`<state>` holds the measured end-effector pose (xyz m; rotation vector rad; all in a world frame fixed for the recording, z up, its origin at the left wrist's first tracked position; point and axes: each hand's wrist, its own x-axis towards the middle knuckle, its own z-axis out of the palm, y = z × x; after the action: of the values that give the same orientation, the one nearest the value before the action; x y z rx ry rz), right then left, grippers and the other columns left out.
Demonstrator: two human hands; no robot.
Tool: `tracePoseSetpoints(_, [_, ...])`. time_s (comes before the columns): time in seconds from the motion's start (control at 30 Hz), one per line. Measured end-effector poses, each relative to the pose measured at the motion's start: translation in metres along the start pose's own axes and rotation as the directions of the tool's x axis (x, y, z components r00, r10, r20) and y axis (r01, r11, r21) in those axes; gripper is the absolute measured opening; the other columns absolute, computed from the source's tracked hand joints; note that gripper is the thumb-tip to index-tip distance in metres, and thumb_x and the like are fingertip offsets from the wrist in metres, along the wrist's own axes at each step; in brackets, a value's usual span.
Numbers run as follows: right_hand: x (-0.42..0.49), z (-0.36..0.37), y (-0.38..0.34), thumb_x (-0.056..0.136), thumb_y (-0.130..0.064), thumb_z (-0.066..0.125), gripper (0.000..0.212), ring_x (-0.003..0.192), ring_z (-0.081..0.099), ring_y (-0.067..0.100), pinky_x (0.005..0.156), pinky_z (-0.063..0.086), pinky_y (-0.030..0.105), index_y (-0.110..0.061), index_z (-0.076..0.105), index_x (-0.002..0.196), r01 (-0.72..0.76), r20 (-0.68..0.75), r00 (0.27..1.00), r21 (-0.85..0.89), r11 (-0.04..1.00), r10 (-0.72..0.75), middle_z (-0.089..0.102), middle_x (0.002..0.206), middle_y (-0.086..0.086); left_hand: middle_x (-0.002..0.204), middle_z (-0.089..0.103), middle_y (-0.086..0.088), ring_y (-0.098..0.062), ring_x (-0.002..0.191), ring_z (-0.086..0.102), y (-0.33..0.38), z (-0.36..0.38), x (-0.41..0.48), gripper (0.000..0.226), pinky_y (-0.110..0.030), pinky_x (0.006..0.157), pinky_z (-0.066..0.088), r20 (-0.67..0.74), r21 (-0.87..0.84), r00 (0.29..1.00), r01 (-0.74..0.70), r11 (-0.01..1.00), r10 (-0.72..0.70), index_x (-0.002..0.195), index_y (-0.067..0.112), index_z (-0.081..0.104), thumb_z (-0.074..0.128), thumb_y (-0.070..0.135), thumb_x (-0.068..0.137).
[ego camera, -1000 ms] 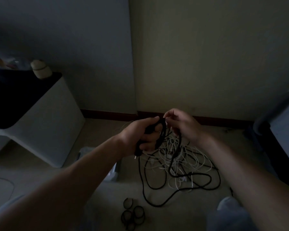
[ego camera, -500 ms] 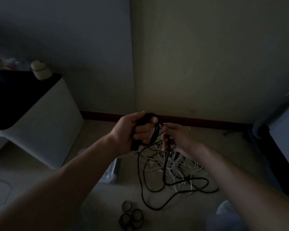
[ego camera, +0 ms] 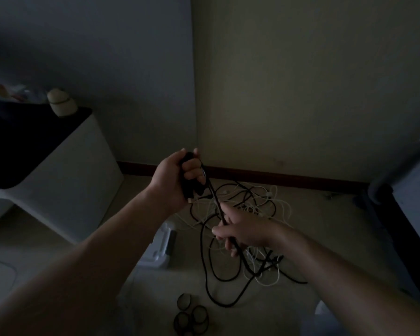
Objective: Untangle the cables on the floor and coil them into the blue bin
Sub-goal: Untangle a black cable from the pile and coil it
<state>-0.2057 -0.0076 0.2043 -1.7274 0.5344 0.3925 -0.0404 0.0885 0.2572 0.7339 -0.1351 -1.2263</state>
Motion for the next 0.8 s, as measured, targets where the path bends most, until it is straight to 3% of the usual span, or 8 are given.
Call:
tracePoseSetpoints(0.13, [-0.004, 0.007, -0.002, 0.094, -0.037, 0.065, 0.087, 0.068, 0.060, 0.011, 0.067, 0.054, 0.031, -0.029, 0.007, 0.159, -0.049, 0.076, 0.995, -0.225, 0.973, 0.067, 0.065, 0.094, 0.002, 0.059, 0.044, 0.007, -0.008, 0.048, 0.044, 0.007, -0.003, 0.002, 0.030, -0.023, 0.063, 0.038, -0.104, 0.062, 0.992, -0.063, 0.996, 0.070, 0.090, 0.017, 0.052, 0.031, 0.030, 0.106])
tracePoseSetpoints(0.23, [-0.003, 0.010, -0.005, 0.093, -0.046, 0.063, 0.053, 0.073, 0.057, 0.001, 0.070, 0.052, 0.030, -0.038, 0.041, 0.141, 0.056, 0.032, 0.998, -0.388, 0.920, -0.047, 0.053, 0.087, -0.016, 0.068, 0.058, 0.000, -0.013, 0.055, 0.059, 0.004, -0.003, 0.001, 0.030, -0.027, 0.067, 0.045, -0.167, 0.185, 0.979, -0.083, 0.979, 0.114, 0.090, 0.014, 0.052, 0.032, 0.029, 0.108])
tracePoseSetpoints(0.37, [-0.008, 0.006, -0.016, 0.093, -0.044, 0.061, 0.046, 0.100, 0.058, 0.002, 0.091, 0.046, 0.030, -0.032, 0.053, 0.137, 0.099, 0.004, 0.994, -0.438, 0.894, -0.109, 0.064, 0.115, -0.014, 0.076, 0.071, -0.007, -0.022, 0.067, 0.071, -0.011, -0.001, 0.003, 0.031, -0.034, 0.072, 0.050, -0.149, 0.382, 0.983, -0.046, 0.923, 0.111, 0.091, 0.012, 0.052, 0.032, 0.027, 0.109])
tracePoseSetpoints(0.47, [-0.016, 0.002, -0.028, 0.098, -0.032, 0.059, 0.012, 0.066, 0.056, -0.004, 0.064, 0.041, 0.020, -0.028, 0.068, 0.091, 0.178, -0.024, 0.977, -0.441, 0.880, -0.210, 0.063, 0.071, -0.020, 0.072, 0.071, -0.011, -0.023, 0.062, 0.070, -0.017, -0.005, 0.008, 0.032, -0.034, 0.070, 0.050, -0.142, 0.443, 0.985, -0.022, 0.896, 0.095, 0.090, 0.010, 0.052, 0.032, 0.026, 0.109])
tracePoseSetpoints(0.53, [-0.020, 0.000, -0.032, 0.098, -0.027, 0.059, 0.016, 0.063, 0.060, -0.002, 0.060, 0.045, 0.024, -0.025, 0.071, 0.088, 0.214, -0.077, 0.959, -0.433, 0.875, -0.273, 0.066, 0.069, -0.019, 0.070, 0.069, -0.013, -0.021, 0.054, 0.065, -0.023, -0.004, 0.010, 0.032, -0.033, 0.068, 0.049, -0.128, 0.475, 0.989, -0.009, 0.880, 0.079, 0.091, 0.006, 0.051, 0.032, 0.025, 0.109])
tracePoseSetpoints(0.6, [-0.020, -0.004, -0.033, 0.093, -0.025, 0.065, 0.012, 0.081, 0.067, 0.003, 0.074, 0.053, 0.033, -0.021, 0.076, 0.097, 0.248, -0.177, 0.919, -0.439, 0.864, -0.353, 0.074, 0.088, -0.011, 0.071, 0.064, -0.017, -0.017, 0.048, 0.061, -0.029, -0.002, 0.011, 0.030, -0.026, 0.056, 0.050, -0.127, 0.540, 0.989, 0.001, 0.841, 0.080, 0.091, 0.003, 0.050, 0.033, 0.021, 0.109])
tracePoseSetpoints(0.67, [-0.022, -0.010, -0.034, 0.084, -0.030, 0.075, 0.005, 0.077, 0.067, 0.003, 0.073, 0.055, 0.034, -0.025, 0.076, 0.085, 0.245, -0.310, 0.861, -0.441, 0.863, -0.403, 0.074, 0.083, -0.008, 0.075, 0.059, -0.018, -0.014, 0.048, 0.059, -0.033, -0.003, 0.013, 0.032, -0.021, 0.050, 0.049, -0.139, 0.653, 0.984, 0.004, 0.758, 0.115, 0.089, 0.003, 0.054, 0.035, 0.018, 0.108])
tracePoseSetpoints(0.8, [-0.031, -0.020, -0.038, 0.062, -0.064, 0.082, 0.051, 0.053, 0.057, 0.011, 0.049, 0.044, 0.034, -0.020, 0.056, 0.062, 0.032, -0.555, 0.710, -0.589, 0.807, -0.434, 0.059, 0.056, -0.004, 0.066, 0.061, -0.013, -0.017, 0.050, 0.057, -0.038, -0.003, 0.011, 0.038, -0.022, 0.050, 0.047, -0.135, 0.797, 0.989, 0.068, 0.600, 0.066, 0.084, 0.003, 0.061, 0.039, 0.023, 0.107])
